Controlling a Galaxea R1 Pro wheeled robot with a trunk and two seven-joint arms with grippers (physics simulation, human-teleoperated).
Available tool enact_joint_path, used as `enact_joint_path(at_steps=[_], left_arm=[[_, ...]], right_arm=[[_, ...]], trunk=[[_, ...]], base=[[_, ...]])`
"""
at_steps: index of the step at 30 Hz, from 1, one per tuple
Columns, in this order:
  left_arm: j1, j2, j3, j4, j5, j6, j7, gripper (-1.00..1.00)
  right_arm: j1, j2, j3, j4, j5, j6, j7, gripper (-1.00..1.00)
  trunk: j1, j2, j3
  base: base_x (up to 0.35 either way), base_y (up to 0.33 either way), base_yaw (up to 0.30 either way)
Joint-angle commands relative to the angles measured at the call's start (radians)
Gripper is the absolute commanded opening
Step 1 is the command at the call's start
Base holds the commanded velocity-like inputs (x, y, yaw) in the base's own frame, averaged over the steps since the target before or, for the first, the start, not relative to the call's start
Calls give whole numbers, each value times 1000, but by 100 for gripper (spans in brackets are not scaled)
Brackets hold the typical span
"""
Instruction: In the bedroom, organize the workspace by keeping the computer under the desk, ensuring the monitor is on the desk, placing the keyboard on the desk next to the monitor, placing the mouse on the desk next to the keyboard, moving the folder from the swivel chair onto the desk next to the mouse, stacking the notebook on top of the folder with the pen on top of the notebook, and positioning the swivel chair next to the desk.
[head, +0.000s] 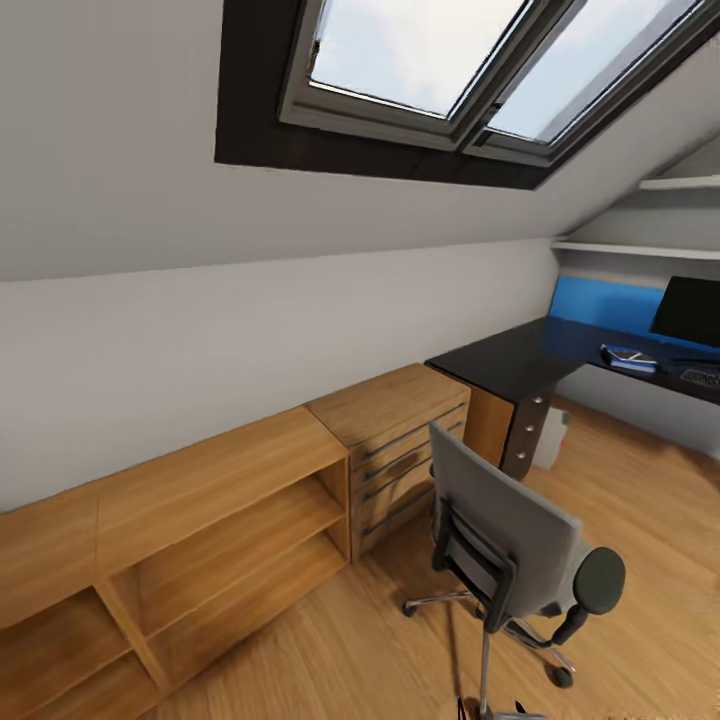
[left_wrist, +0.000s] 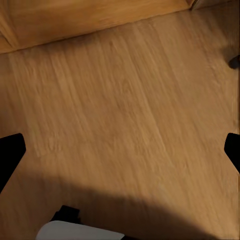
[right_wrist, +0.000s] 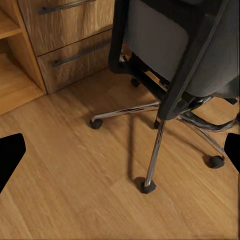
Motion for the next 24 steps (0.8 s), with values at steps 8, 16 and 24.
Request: enact_joint_path(at_steps=[8, 16, 24], left_arm=[[-1, 2, -8, 0, 8, -5, 8, 100], [-1, 2, -8, 0, 8, -5, 8, 100], [-1, 2, -7, 0, 9, -68, 7, 100]], right_arm=[[-1, 0, 8, 0, 0, -1, -9, 100], [-1, 0, 8, 1, 0, -1, -9, 100], [-1, 0, 9, 1, 0, -1, -8, 100]], trunk=[[1, -1, -8], [1, -1, -12], [1, -1, -12]], base=[[265, 78, -263], [64, 16, -274], [4, 1, -296]])
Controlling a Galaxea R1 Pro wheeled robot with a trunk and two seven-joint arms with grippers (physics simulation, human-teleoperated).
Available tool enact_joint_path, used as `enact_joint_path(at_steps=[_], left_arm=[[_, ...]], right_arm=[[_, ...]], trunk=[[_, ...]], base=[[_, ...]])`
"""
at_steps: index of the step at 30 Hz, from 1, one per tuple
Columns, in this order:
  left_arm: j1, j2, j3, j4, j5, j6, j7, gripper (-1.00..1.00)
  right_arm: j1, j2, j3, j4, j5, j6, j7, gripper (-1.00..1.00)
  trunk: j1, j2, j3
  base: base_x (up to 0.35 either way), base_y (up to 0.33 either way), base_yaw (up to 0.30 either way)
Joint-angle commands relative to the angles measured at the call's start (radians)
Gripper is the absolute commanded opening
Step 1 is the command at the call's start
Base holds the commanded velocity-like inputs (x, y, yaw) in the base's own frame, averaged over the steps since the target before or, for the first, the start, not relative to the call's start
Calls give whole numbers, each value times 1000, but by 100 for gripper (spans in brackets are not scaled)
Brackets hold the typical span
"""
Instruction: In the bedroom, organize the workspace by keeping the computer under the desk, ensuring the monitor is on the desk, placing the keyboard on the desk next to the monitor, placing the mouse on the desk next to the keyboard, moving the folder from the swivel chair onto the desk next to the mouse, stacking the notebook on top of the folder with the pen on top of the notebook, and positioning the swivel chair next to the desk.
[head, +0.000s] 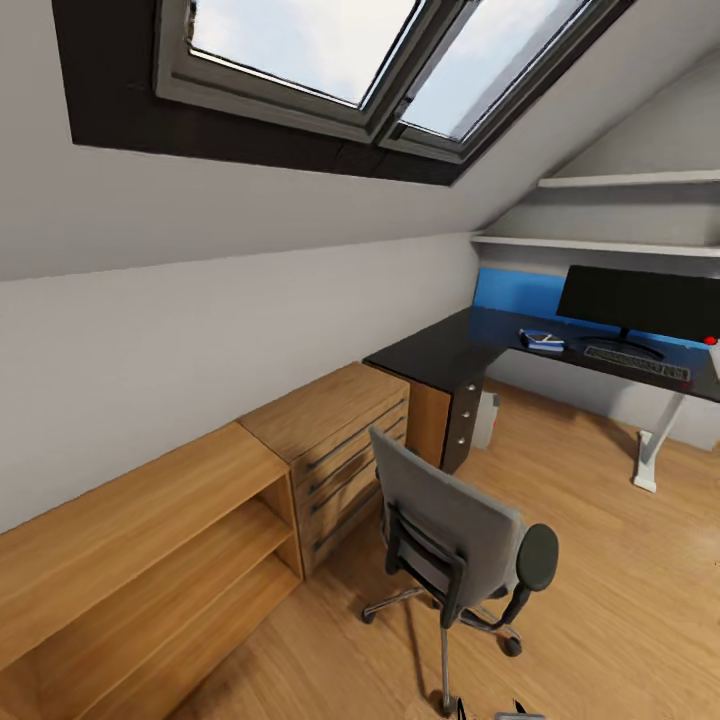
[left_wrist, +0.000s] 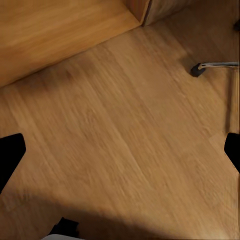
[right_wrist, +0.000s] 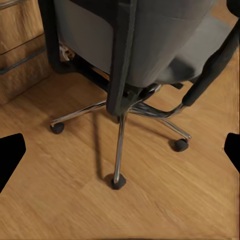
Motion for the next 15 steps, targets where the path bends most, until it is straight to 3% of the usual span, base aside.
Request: enact_joint_path(at_steps=[1, 6, 15], left_arm=[[0, 1, -8, 0, 8, -10, 9, 100], [0, 0, -8, 0, 8, -26, 7, 100], [0, 1, -8, 0, 9, -30, 7, 100]], right_arm=[[-1, 0, 8, 0, 0, 0, -9, 100], [-1, 0, 9, 0, 0, -1, -9, 100], [-1, 0, 9, 0, 0, -1, -9, 100]], trunk=[[0, -1, -2], [0, -1, -2], [0, -1, -2]], base=[[1, 0, -299], [0, 79, -300], [0, 262, -300]])
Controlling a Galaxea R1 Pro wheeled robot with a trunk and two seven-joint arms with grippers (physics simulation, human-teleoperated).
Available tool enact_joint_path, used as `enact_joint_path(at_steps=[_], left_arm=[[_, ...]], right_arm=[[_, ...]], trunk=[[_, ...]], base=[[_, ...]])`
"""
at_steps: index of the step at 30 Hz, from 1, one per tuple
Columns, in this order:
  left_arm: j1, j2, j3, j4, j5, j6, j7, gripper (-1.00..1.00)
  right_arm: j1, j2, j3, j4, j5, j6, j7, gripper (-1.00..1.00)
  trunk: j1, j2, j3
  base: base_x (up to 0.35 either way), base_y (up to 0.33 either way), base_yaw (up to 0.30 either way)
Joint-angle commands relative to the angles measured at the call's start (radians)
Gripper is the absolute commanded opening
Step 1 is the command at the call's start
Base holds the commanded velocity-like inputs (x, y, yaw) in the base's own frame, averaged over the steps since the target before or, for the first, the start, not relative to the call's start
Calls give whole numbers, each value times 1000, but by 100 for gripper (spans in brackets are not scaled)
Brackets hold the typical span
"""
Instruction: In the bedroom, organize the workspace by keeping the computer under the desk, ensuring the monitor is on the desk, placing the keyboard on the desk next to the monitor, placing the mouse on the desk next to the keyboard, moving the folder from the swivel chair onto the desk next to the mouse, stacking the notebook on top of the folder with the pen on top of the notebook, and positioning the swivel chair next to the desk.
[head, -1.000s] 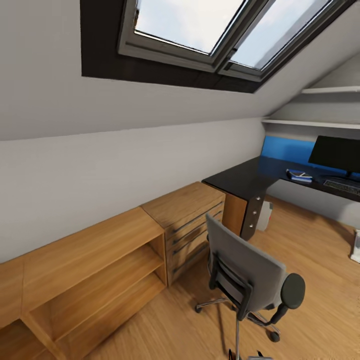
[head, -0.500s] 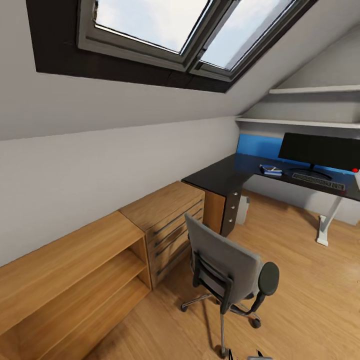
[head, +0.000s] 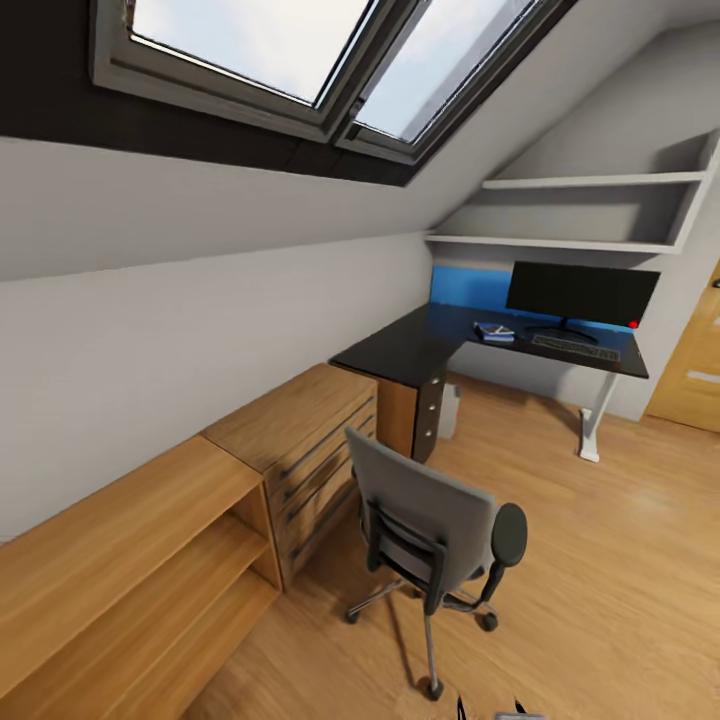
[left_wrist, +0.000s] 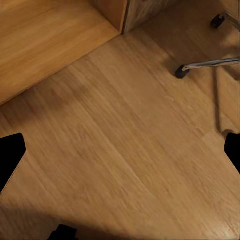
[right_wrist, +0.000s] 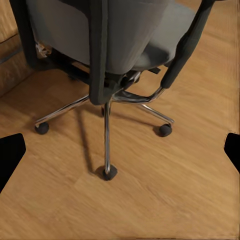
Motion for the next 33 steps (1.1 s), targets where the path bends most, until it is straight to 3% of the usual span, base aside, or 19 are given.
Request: enact_joint_path(at_steps=[1, 13, 33], left_arm=[[-1, 1, -8, 0, 6, -4, 9, 100], [-1, 0, -8, 2, 6, -5, 9, 100], [-1, 0, -8, 10, 6, -5, 8, 100]], right_arm=[[-1, 0, 8, 1, 0, -1, -9, 100], [-1, -1, 8, 1, 0, -2, -9, 100], [-1, -1, 9, 1, 1, -2, -9, 100]], trunk=[[0, -1, -2], [0, -1, -2], [0, -1, -2]], base=[[0, 292, -300], [0, 277, -300], [0, 19, -300]])
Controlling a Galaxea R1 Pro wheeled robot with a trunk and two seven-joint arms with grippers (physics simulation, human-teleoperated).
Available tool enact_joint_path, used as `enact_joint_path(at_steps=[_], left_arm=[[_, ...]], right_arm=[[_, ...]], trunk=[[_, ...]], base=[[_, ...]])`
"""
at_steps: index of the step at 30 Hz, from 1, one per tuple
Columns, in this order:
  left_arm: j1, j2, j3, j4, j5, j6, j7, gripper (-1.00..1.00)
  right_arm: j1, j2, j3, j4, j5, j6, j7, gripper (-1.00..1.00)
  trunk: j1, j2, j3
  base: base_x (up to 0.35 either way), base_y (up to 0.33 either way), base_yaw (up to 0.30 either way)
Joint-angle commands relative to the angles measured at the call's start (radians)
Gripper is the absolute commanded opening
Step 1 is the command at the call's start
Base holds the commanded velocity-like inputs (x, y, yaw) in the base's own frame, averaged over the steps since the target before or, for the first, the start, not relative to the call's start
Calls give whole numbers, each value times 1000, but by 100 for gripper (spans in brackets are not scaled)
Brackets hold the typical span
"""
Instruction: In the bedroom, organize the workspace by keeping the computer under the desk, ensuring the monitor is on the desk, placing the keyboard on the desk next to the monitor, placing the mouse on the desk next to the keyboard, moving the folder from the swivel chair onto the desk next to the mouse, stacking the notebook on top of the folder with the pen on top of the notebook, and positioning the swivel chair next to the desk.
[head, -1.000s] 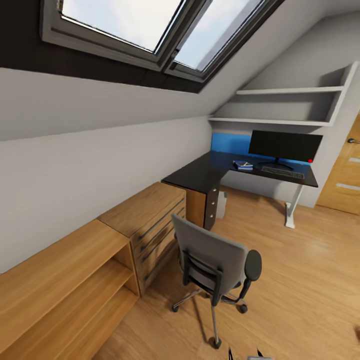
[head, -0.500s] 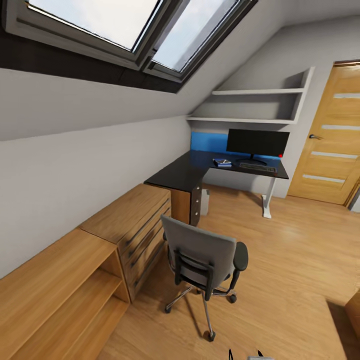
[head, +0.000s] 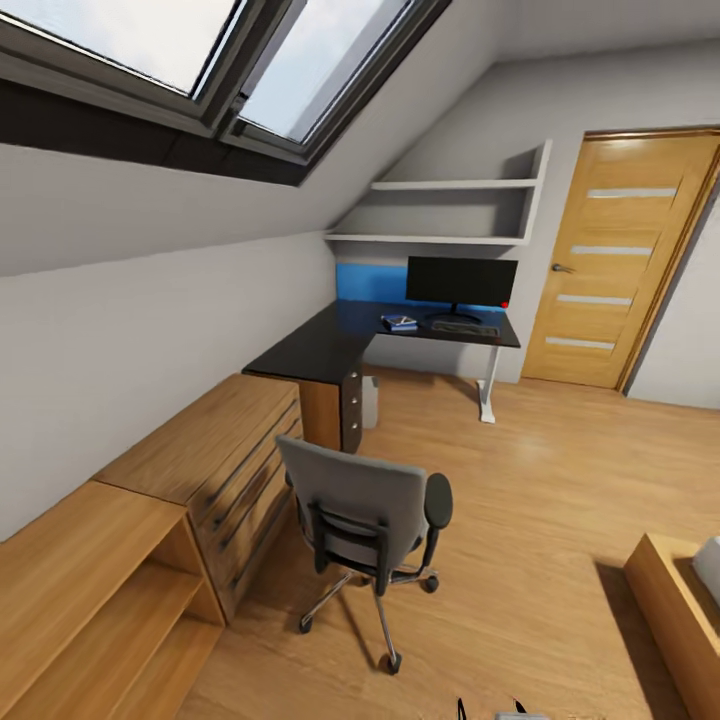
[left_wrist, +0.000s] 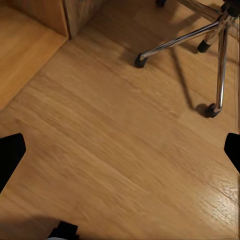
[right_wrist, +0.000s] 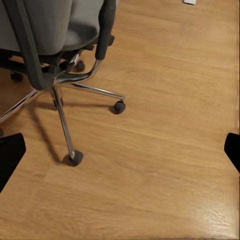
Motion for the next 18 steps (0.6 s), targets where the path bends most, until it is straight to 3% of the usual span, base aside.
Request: enact_joint_path(at_steps=[1, 18], left_arm=[[0, 1, -8, 0, 6, -4, 9, 100], [0, 2, -8, 0, 6, -3, 6, 100]], right_arm=[[-1, 0, 9, 0, 0, 0, -9, 100], [-1, 1, 10, 0, 0, 0, -9, 100]], trunk=[[0, -1, -2], [0, -1, -2]], base=[[0, 0, -300], [0, 0, -300]])
